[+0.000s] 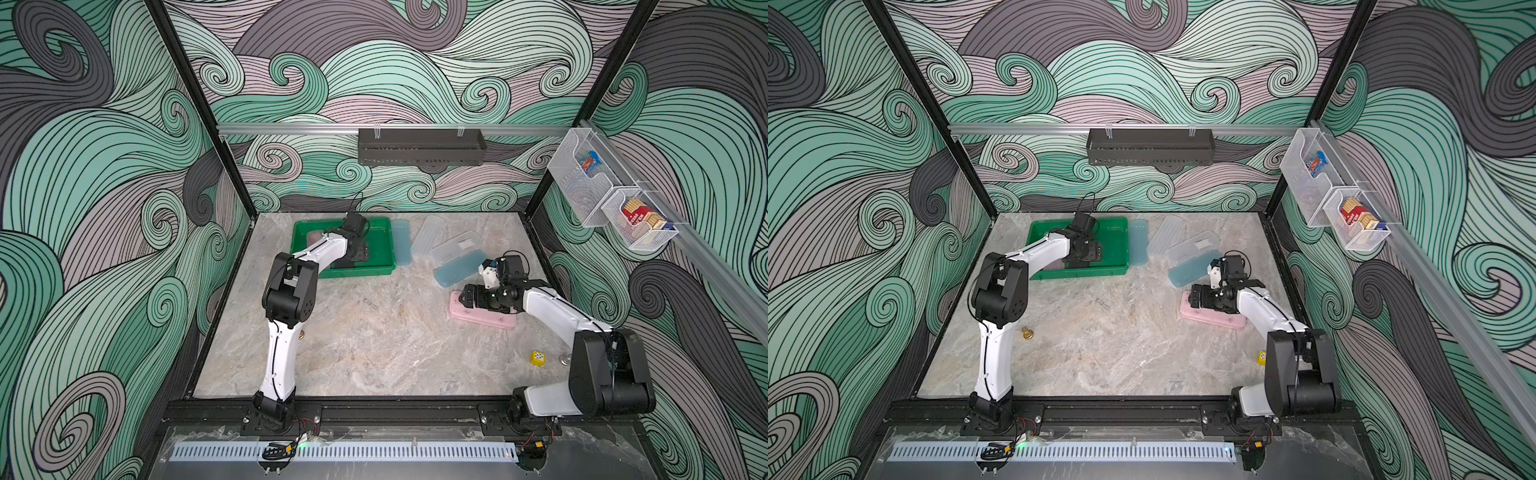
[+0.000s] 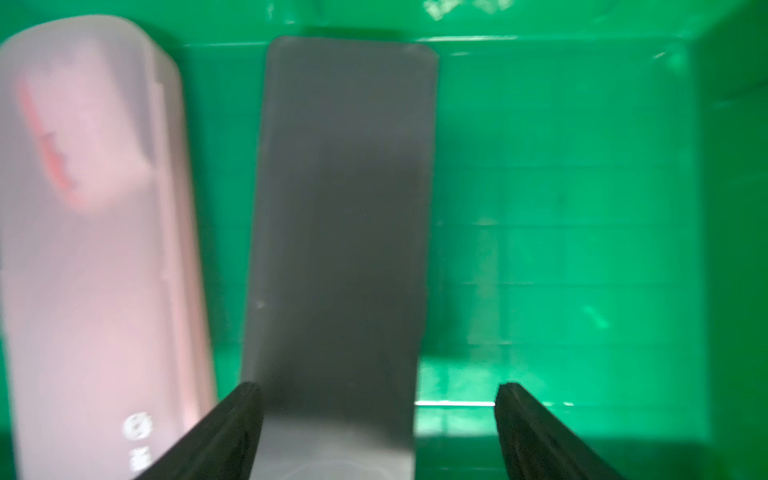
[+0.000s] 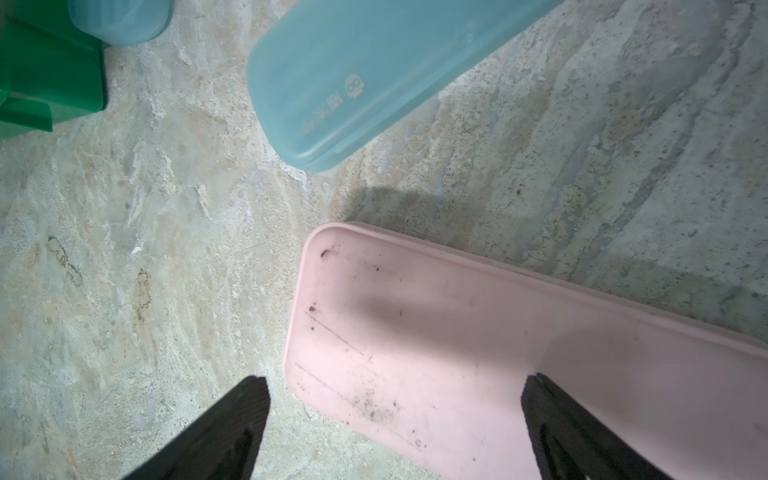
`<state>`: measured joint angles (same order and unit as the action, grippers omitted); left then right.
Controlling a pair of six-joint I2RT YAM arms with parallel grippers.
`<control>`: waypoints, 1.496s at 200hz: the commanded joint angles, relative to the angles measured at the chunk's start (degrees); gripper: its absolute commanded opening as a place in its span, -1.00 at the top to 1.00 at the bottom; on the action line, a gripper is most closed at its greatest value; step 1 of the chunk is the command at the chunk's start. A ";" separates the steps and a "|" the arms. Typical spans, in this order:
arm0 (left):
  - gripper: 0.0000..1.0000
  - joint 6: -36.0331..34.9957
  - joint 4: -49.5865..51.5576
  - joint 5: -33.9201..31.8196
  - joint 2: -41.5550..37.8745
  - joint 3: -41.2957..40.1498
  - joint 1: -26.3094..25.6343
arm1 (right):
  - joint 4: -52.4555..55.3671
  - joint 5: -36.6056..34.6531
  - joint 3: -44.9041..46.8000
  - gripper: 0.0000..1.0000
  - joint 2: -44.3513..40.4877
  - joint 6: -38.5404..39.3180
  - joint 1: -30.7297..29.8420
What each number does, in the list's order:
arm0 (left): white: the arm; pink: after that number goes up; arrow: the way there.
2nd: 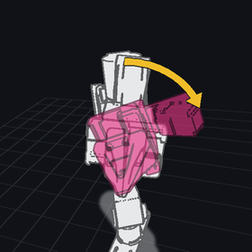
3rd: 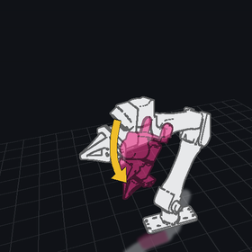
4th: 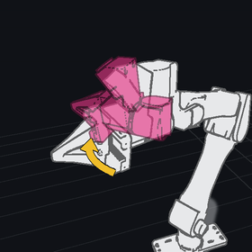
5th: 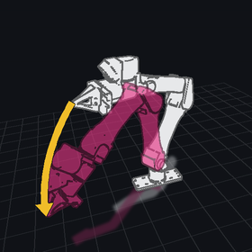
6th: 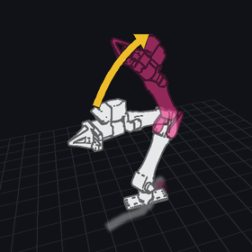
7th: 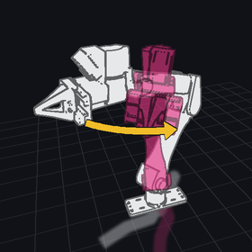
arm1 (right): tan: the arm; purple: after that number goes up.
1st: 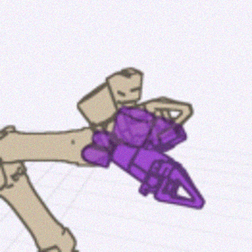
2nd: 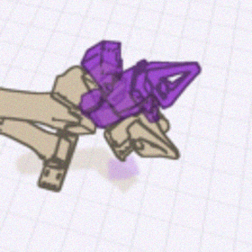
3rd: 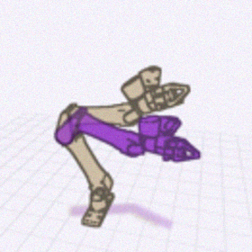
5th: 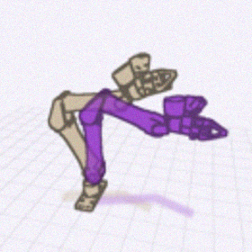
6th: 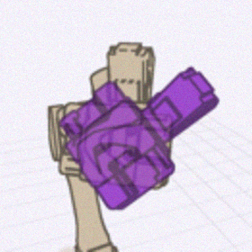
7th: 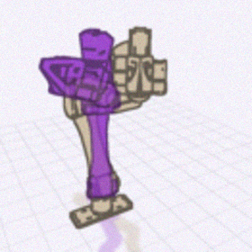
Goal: Put the pencil case into the storage box
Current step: Adjust the pencil case in the storage box.
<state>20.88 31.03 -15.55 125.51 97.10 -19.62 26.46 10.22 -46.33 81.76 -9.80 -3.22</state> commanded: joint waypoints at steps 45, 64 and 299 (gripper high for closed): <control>-0.80 0.36 10.44 -13.61 -0.27 -0.75 1.10 | -0.40 0.55 -0.34 -0.98 0.69 0.14 -0.88; -0.80 2.13 9.75 -14.20 -2.30 -3.28 2.01 | -0.27 0.48 -0.34 -0.98 0.77 0.25 -0.97; 0.46 -2.59 1.94 12.06 4.84 6.34 5.45 | -0.45 -0.21 -1.57 -0.98 2.72 1.27 -1.96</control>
<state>17.04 29.15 -0.73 130.58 102.39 -16.40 25.43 10.15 -46.87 84.01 -9.17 -4.86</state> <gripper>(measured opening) 0.274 0.993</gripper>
